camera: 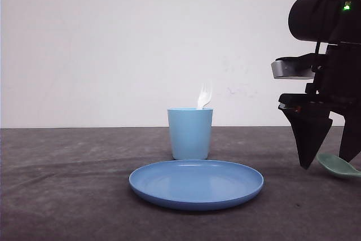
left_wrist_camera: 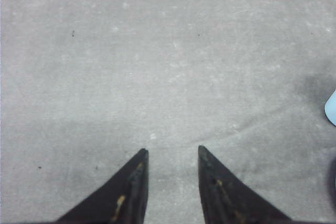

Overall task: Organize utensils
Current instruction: 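Lower the right gripper onto the green spoon and close on it, then lift the green spoon with the right gripper over the blue cup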

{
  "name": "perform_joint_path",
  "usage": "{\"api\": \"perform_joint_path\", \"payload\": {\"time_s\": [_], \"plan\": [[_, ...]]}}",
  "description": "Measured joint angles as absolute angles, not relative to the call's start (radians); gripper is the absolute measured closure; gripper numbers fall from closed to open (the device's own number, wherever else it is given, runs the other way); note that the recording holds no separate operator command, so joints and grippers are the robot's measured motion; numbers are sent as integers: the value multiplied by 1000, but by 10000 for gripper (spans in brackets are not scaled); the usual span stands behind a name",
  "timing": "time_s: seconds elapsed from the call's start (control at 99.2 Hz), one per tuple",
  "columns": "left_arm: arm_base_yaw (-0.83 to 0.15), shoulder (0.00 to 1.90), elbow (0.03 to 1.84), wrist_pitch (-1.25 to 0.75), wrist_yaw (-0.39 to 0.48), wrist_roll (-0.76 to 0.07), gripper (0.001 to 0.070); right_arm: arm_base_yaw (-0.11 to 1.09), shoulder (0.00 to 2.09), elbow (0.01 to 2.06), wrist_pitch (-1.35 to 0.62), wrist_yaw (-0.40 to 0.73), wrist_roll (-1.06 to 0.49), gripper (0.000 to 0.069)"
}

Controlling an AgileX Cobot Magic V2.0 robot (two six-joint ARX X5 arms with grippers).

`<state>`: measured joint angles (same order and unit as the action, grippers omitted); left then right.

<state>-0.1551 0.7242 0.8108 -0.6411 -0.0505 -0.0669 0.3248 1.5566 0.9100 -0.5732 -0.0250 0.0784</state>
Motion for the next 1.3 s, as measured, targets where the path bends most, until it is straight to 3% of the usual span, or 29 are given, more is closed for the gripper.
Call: {"api": "perform_joint_path", "payload": {"time_s": [0.353, 0.555, 0.756, 1.059, 1.301], "plan": [[-155, 722, 811, -641, -51, -67, 545, 326, 1577, 910, -581, -25, 79, 253], [-155, 721, 811, -641, -51, -67, 545, 326, 1579, 910, -593, -25, 79, 467], [-155, 721, 811, -641, -51, -67, 545, 327, 1579, 910, -594, -24, 79, 631], [-155, 721, 811, -640, -51, -67, 545, 327, 1569, 910, -580, -26, 80, 642], [-155, 721, 811, -640, -51, -67, 545, 345, 1446, 992, -572, -69, 80, 643]]}}
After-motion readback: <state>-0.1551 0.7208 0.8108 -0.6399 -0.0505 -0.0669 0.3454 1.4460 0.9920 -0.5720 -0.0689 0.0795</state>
